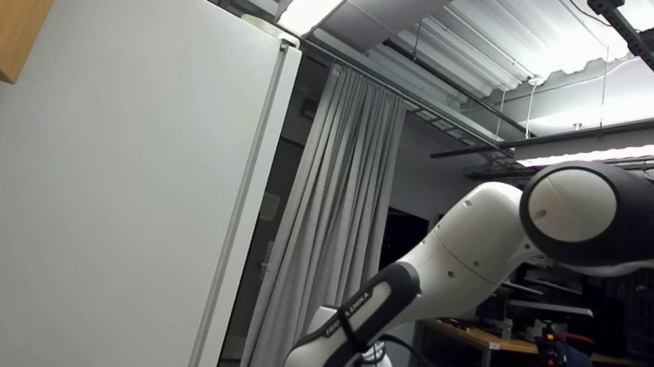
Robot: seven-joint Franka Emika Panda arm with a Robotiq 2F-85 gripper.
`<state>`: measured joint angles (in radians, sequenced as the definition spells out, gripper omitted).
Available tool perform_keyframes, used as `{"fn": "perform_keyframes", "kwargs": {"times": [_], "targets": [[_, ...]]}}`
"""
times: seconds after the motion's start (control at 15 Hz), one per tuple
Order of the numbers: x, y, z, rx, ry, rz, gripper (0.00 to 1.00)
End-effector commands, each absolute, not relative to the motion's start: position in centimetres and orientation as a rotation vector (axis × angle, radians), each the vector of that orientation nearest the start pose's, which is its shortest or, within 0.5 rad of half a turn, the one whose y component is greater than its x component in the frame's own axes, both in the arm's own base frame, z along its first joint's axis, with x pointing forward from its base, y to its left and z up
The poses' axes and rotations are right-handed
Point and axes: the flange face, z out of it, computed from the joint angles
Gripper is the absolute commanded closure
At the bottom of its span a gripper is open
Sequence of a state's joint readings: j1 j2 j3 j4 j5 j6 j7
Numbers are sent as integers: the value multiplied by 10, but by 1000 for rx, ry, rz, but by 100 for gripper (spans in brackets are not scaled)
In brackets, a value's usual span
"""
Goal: Open the kitchen drawer on the right side of the unit
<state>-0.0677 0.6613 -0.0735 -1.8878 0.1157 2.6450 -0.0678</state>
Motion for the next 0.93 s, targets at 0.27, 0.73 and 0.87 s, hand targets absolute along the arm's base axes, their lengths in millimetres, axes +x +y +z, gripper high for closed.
{"fn": "perform_keyframes", "kwargs": {"times": [0.27, 0.73, 0.87], "targets": [[586, -156, 192, -3289, 345, -150, 0], [567, -148, 257, -3265, 290, -347, 0], [560, -136, 281, -3239, 256, -412, 0]]}}
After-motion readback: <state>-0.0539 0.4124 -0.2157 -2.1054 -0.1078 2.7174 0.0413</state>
